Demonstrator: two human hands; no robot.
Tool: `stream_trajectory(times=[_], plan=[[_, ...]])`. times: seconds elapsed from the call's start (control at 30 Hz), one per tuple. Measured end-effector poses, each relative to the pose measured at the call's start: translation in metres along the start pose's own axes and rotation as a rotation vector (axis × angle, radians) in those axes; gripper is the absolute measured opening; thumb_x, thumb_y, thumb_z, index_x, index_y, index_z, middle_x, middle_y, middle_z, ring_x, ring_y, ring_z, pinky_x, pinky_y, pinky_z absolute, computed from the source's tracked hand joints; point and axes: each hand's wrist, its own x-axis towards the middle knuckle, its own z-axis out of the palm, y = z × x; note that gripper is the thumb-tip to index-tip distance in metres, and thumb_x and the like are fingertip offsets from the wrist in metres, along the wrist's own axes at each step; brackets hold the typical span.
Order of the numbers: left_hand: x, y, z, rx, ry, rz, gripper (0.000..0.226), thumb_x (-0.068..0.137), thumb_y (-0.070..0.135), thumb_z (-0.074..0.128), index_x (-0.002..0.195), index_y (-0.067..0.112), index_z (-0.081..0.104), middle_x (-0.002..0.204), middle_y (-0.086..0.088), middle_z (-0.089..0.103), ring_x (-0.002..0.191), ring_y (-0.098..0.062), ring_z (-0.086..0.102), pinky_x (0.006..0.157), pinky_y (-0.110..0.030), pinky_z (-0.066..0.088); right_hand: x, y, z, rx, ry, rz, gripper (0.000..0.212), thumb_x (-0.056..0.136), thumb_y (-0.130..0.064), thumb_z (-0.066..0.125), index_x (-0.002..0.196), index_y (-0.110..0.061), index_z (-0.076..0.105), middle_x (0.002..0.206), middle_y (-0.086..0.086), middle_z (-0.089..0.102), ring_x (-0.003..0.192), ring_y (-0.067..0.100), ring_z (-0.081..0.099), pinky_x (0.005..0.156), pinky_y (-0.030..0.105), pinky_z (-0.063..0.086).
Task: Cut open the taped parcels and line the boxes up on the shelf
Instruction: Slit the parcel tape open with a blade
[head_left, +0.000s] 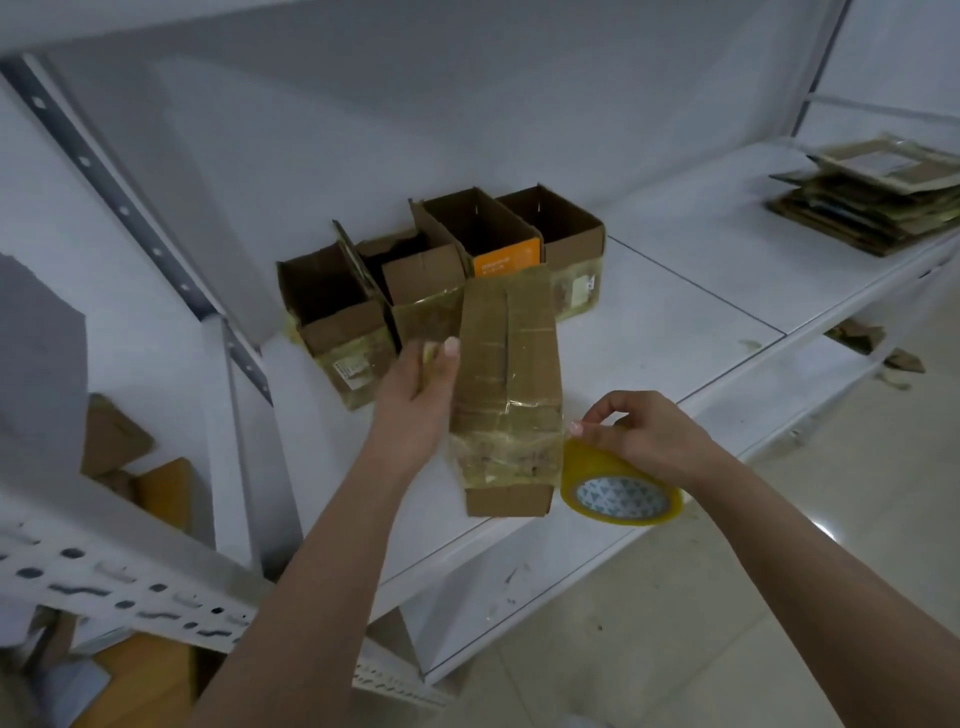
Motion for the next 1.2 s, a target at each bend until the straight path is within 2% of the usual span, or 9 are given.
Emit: stream_trajectory(times=[0.17,0.23,0.33,0.5,0.77,0.87,1.0,1.1,1.2], plan=[[0.013,0.030,0.040,0.209,-0.435,0.108,0.043,0.104,0.040,0.037,0.073,0.016,0.056,0.061,0.005,0.056,0.052,-0.007,0.054,0.055,-0.020,0.047,0.002,-0.001,-0.001,0.092,-0.054,-0.023,0.021,0.081,-0.051,0.070,0.087,-0.030,0.070,0.091,-0.002,0.072,0.085,0.021,0.069,0.087,0.044,0.056],[0.015,0.020,0.047,0.308,-0.442,0.121,0.045,0.104,0.038,0.038,0.070,0.016,0.054,0.061,0.005,0.056,0.052,-0.007,0.054,0.057,-0.020,0.046,0.002,0.002,-0.007,0.171,-0.115,-0.024,0.006,0.089,-0.033,0.067,0.093,-0.031,0.071,0.099,0.004,0.072,0.088,0.023,0.069,0.088,0.043,0.057],[0.019,0.010,0.048,0.366,-0.385,0.188,0.046,0.104,0.040,0.037,0.066,0.019,0.054,0.057,0.007,0.055,0.049,-0.006,0.052,0.054,-0.018,0.045,-0.001,0.009,-0.014,0.233,-0.233,-0.048,0.021,0.092,-0.019,0.062,0.108,-0.031,0.069,0.107,0.005,0.070,0.095,0.025,0.068,0.089,0.039,0.057],[0.021,0.009,0.047,0.448,-0.355,0.241,0.047,0.104,0.038,0.035,0.063,0.023,0.051,0.057,0.006,0.055,0.050,-0.009,0.053,0.062,-0.030,0.048,-0.001,0.011,-0.011,0.320,-0.240,-0.110,0.022,0.090,-0.029,0.069,0.111,-0.034,0.067,0.101,0.006,0.072,0.087,0.023,0.073,0.081,0.035,0.060],[0.014,0.007,0.035,0.502,-0.315,0.299,0.038,0.105,0.036,0.033,0.077,0.021,0.054,0.058,0.007,0.055,0.050,-0.008,0.053,0.063,-0.031,0.049,0.011,0.020,0.013,0.094,-0.219,-0.082,0.025,0.084,-0.054,0.067,0.101,-0.036,0.065,0.103,-0.001,0.070,0.092,0.018,0.069,0.087,0.039,0.057],[0.014,0.012,0.028,0.450,-0.394,0.218,0.036,0.105,0.036,0.035,0.077,0.022,0.052,0.061,0.008,0.056,0.053,-0.007,0.055,0.062,-0.030,0.049,0.011,0.022,0.003,0.163,-0.249,-0.147,0.006,0.091,-0.041,0.065,0.094,-0.040,0.070,0.097,-0.004,0.071,0.087,0.013,0.070,0.077,0.029,0.058],[0.012,0.028,0.024,0.545,-0.645,0.244,0.039,0.102,0.031,0.046,0.071,0.010,0.057,0.069,-0.002,0.054,0.064,-0.011,0.053,0.065,-0.029,0.041,0.004,0.024,-0.011,0.204,-0.258,-0.134,0.016,0.095,-0.030,0.062,0.095,-0.032,0.078,0.092,-0.006,0.075,0.093,0.018,0.071,0.078,0.023,0.055],[0.009,0.043,0.032,0.728,-0.759,0.230,0.044,0.100,0.032,0.048,0.071,0.001,0.057,0.084,-0.022,0.056,0.076,-0.030,0.056,0.067,-0.034,0.041,0.000,0.022,-0.018,0.158,-0.204,-0.131,0.018,0.096,-0.029,0.061,0.094,-0.029,0.079,0.090,-0.006,0.076,0.095,0.019,0.070,0.088,0.033,0.055],[0.008,0.053,0.043,0.938,-0.763,0.180,0.045,0.101,0.037,0.044,0.065,0.010,0.053,0.088,-0.014,0.055,0.079,-0.026,0.055,0.072,-0.038,0.046,-0.005,0.013,-0.026,0.062,-0.147,-0.133,0.018,0.094,-0.036,0.062,0.087,-0.039,0.078,0.087,-0.015,0.074,0.093,0.015,0.067,0.093,0.039,0.053]])
